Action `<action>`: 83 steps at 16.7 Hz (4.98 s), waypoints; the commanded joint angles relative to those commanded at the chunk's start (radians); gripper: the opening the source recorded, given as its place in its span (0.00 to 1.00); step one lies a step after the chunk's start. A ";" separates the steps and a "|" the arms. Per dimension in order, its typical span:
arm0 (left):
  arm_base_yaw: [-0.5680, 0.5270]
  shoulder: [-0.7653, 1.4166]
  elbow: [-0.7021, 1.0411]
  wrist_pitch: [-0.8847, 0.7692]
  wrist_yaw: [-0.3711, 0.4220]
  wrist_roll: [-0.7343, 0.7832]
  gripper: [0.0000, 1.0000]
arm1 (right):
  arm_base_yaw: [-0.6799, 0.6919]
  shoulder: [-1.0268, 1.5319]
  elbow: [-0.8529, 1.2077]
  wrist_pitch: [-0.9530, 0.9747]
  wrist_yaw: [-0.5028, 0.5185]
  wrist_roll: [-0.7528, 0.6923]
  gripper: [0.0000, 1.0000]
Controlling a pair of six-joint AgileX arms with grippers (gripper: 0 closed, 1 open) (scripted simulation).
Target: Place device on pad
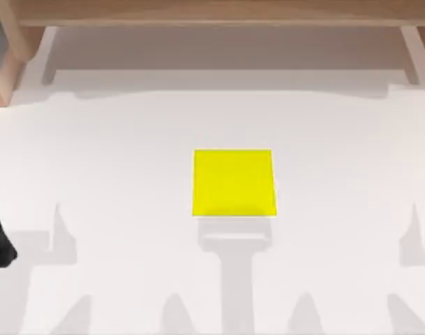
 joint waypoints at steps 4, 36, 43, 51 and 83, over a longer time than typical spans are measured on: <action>-0.005 0.029 0.030 -0.026 0.001 0.004 1.00 | 0.000 0.000 0.000 0.000 0.000 0.000 1.00; 0.293 2.206 1.916 -1.283 0.005 0.149 1.00 | 0.000 0.000 0.000 0.000 0.000 0.000 1.00; 0.291 2.214 1.878 -1.241 0.006 0.147 1.00 | 0.000 0.000 0.000 0.000 0.000 0.000 1.00; 0.294 2.297 1.667 -0.942 0.006 0.151 1.00 | 0.000 0.000 0.000 0.000 0.000 0.000 1.00; 0.290 2.242 1.807 -1.118 0.007 0.152 0.00 | 0.000 0.000 0.000 0.000 0.000 0.000 1.00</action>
